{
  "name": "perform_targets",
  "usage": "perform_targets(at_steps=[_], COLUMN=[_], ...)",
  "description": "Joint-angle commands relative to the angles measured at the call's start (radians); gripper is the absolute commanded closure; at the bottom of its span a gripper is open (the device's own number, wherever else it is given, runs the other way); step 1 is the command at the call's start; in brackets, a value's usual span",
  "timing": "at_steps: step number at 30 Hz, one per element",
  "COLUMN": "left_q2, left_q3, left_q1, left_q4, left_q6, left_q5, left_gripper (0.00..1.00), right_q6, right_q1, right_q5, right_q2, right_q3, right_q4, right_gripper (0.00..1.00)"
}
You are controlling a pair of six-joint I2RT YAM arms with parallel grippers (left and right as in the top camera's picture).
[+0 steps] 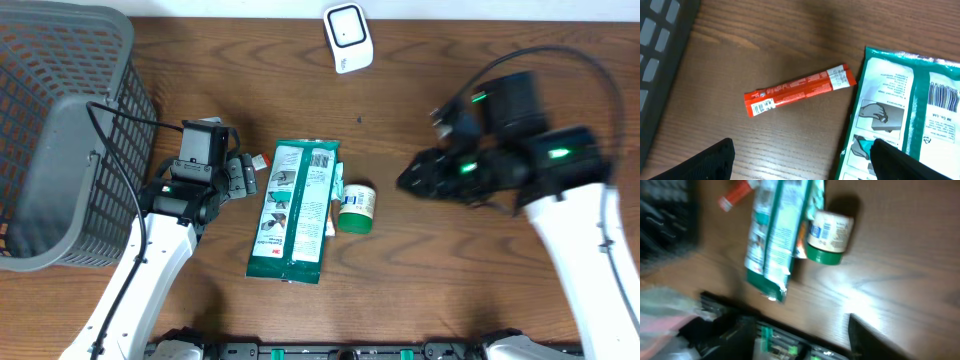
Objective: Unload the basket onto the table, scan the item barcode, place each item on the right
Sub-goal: 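Reach the right gripper toward the green-lidded Knorr jar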
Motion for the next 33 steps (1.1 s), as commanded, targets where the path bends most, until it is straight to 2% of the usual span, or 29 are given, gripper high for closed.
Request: perform_targets(at_steps=[1,6,12,15,19,26,33], left_q2=[0.004,0.005,0.005,0.004,0.005,0.005,0.005], left_q3=[0.019,0.019,0.019,0.019,0.019,0.019,0.019], left_q1=[0.005,0.005,0.005,0.005,0.005,0.005,0.005], left_q4=[0.000,0.000,0.000,0.000,0.000,0.000,0.001], left_q6=[-0.005,-0.006,-0.006,-0.005,-0.006,-0.006,-0.006], left_q5=[-0.003,-0.003,-0.003,-0.003,-0.003,-0.003,-0.003], left_gripper=[0.13,0.12,0.12,0.12,0.13,0.13,0.13], right_q6=[0.166,0.230,0.345,0.372,0.420,0.420,0.439], right_q1=[0.135,0.256,0.304,0.304,0.319,0.391,0.413], right_q5=[0.166,0.208,0.458,0.487,0.479,0.470,0.473], right_q2=[-0.008,-0.006,0.000,0.002,0.017,0.103,0.219], right_q3=[-0.134,-0.359,-0.521,-0.584,-0.629,-0.640,-0.640], right_q4=[0.100,0.391,0.554,0.641,0.731,0.863,0.882], right_gripper=[0.01,0.02,0.12,0.17,0.20,0.23,0.24])
